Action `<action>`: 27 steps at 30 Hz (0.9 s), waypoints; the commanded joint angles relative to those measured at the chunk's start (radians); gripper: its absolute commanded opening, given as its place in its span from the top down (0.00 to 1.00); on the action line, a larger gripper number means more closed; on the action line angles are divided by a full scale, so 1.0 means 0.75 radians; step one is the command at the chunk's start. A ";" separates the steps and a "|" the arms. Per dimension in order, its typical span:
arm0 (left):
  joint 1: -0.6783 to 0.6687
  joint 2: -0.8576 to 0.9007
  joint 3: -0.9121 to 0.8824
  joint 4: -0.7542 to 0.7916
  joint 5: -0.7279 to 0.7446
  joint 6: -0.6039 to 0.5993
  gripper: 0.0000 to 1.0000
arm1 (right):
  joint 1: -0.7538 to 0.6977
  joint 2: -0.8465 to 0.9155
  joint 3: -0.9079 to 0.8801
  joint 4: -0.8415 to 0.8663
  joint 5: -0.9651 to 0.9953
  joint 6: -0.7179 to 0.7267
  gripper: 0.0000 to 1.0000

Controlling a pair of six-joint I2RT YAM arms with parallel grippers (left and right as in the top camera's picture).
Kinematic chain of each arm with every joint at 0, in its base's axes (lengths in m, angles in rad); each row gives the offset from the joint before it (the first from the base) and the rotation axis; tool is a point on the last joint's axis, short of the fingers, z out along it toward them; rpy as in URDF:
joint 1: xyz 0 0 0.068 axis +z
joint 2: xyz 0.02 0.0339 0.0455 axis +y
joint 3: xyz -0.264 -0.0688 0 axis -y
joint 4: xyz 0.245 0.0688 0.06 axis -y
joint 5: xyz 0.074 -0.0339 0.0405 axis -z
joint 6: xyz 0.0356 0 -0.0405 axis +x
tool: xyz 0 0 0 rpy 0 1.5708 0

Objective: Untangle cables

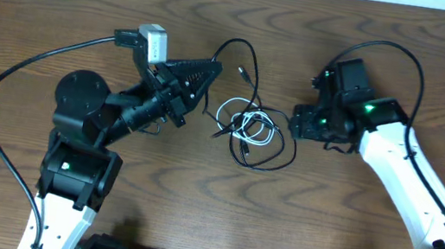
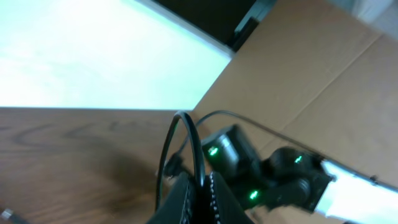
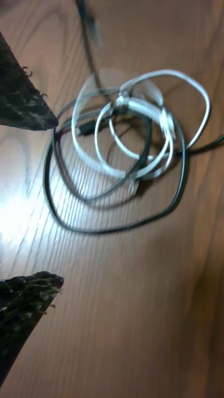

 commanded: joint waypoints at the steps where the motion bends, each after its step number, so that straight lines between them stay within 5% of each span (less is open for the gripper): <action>1: 0.006 -0.017 0.018 0.052 0.023 -0.136 0.93 | 0.061 -0.001 -0.023 0.055 -0.010 0.009 0.30; 8: 0.006 -0.006 0.018 -0.064 0.016 -0.043 0.93 | 0.124 -0.001 -0.206 0.321 -0.006 0.010 0.27; 20: 0.006 0.028 0.018 -0.667 -0.279 0.404 0.93 | 0.210 -0.001 -0.639 1.011 0.084 0.024 0.33; 27: 0.006 0.026 0.018 -0.817 -0.385 0.479 0.93 | 0.223 0.002 -0.763 1.136 0.211 0.070 0.33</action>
